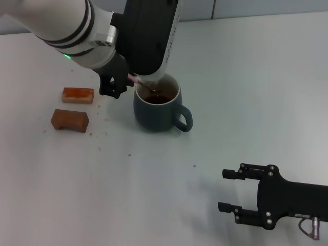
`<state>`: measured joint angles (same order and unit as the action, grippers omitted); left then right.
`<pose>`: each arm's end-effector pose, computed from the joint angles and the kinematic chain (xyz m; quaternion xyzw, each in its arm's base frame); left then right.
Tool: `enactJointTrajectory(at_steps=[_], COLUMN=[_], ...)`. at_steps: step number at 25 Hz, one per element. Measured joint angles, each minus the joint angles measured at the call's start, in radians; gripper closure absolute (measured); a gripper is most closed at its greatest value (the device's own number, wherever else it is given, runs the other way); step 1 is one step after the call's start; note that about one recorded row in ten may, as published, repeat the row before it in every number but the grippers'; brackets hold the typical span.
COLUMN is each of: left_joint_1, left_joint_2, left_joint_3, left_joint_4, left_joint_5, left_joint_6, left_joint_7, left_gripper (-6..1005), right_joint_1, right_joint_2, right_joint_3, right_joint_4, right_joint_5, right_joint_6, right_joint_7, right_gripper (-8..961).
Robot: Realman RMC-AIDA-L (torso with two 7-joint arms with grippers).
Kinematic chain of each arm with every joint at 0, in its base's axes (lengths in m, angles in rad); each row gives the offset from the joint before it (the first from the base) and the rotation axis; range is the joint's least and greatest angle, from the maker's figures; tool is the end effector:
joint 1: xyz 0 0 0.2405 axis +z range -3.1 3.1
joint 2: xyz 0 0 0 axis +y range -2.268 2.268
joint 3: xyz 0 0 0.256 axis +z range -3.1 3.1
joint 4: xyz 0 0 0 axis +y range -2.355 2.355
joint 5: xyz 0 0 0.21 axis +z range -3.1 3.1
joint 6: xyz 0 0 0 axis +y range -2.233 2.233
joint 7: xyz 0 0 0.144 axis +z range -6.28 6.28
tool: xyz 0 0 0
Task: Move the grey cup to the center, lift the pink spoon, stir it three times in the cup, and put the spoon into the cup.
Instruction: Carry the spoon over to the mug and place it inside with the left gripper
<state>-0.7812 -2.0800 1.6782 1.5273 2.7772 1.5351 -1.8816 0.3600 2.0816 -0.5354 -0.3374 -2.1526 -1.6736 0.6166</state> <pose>-0.0799 0.3642 -0.0184 -0.9052 0.2503 0.3100 0.1477 0.3144 0.2231 -0.0480 -0.9533 0.0538 0.2668 0.1307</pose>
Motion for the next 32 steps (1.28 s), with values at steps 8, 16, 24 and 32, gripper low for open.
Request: enactJointTrajectory(at_steps=[8, 16, 24, 32], left_joint_1=[0.006, 0.007, 0.000, -0.018], left_joint_2=[0.000, 0.000, 0.000, 0.000], left_joint_3=[0.000, 0.004, 0.005, 0.003], left_joint_4=[0.003, 0.033, 0.024, -0.033], left_joint_5=[0.004, -0.017, -0.077, -0.020], left_joint_6=[0.022, 0.059, 0.013, -0.040], left_joint_7=[-0.001, -0.002, 0.007, -0.022], left_gripper=[855, 854, 853, 852], right_joint_1=[0.001, 0.003, 0.004, 0.004], right_joint_2=[0.000, -0.001, -0.002, -0.002], right_joint_3=[0.000, 0.000, 0.000, 0.000], right_joint_4=[0.000, 0.000, 0.000, 0.001], right_joint_5=[-0.001, -0.003, -0.003, -0.003], right_joint_6=[0.001, 0.004, 0.002, 0.001], right_joint_7=[0.000, 0.000, 0.000, 0.000], right_gripper=[304, 304, 305, 305])
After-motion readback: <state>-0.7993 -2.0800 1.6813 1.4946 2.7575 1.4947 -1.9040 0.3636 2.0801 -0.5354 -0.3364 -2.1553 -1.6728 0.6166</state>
